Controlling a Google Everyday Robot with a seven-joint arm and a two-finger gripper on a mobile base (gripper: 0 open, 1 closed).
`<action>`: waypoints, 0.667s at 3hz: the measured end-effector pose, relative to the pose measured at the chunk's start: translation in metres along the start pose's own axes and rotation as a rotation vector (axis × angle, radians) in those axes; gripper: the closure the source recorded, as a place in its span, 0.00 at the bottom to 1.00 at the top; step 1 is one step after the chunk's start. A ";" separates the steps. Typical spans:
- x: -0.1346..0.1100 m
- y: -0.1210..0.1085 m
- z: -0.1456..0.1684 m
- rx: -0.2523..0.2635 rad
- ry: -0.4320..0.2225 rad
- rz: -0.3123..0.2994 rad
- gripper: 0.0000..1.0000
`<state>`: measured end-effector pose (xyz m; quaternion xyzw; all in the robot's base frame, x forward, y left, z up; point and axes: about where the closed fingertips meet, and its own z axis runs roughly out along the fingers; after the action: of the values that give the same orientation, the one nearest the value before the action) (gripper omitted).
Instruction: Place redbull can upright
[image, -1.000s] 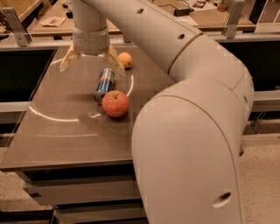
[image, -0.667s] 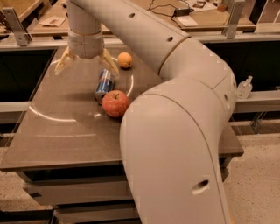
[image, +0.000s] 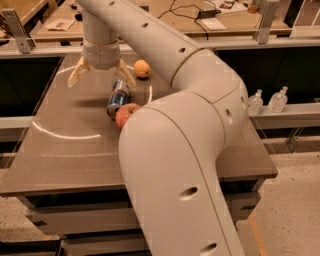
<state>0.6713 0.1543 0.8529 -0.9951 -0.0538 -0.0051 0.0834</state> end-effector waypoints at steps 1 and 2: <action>0.021 0.019 -0.001 0.029 0.013 0.038 0.00; 0.030 0.053 -0.026 -0.007 0.070 0.004 0.00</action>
Offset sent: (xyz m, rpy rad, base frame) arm -0.0051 -0.1383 0.0394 -0.1977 0.1194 0.0198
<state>0.7064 0.1010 0.8702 -0.9946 -0.0487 -0.0400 0.0818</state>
